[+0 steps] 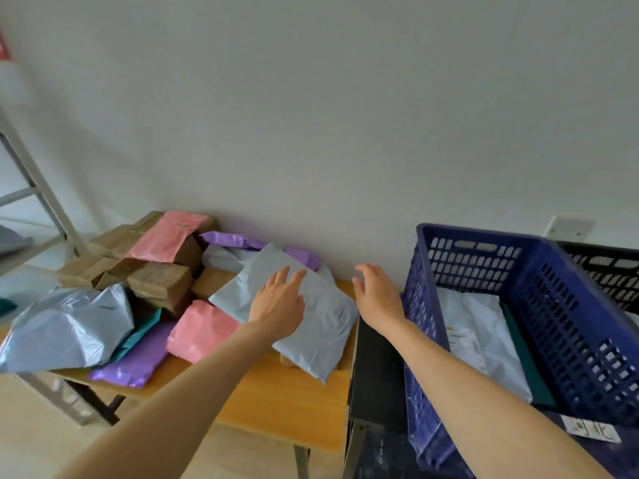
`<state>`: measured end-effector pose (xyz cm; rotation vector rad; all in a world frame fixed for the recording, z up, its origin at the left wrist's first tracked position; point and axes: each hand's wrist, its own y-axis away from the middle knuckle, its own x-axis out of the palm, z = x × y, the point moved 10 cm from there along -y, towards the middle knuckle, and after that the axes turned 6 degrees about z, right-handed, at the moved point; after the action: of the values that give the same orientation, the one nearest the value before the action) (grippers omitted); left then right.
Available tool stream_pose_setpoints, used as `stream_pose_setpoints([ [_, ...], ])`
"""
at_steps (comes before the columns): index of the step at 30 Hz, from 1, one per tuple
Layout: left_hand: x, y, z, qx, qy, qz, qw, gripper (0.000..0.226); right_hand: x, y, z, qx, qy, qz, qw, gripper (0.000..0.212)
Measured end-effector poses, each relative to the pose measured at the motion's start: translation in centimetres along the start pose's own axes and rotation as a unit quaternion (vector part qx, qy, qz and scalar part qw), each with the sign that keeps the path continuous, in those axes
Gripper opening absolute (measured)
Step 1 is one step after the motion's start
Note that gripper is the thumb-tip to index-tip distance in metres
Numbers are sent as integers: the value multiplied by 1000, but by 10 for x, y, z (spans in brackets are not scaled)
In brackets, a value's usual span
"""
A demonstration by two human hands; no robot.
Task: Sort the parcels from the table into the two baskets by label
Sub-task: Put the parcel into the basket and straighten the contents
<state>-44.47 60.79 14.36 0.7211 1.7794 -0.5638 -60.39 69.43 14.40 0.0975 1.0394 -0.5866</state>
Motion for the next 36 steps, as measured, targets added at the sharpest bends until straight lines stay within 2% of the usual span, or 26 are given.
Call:
stream_pose_setpoints([
  [9, 31, 51, 108, -63, -7, 45, 997, 54, 86, 34, 54, -5, 13, 79, 997, 38],
  [18, 51, 44, 182, -80, -41, 85, 992, 57, 168, 21, 57, 0, 31, 141, 989, 41],
  [30, 72, -40, 238, -17, -93, 111, 989, 74, 262, -17, 57, 23, 81, 188, 979, 79],
  [36, 84, -63, 244, 20, -116, 112, 987, 81, 265, -22, 56, 38, 140, 153, 978, 86],
])
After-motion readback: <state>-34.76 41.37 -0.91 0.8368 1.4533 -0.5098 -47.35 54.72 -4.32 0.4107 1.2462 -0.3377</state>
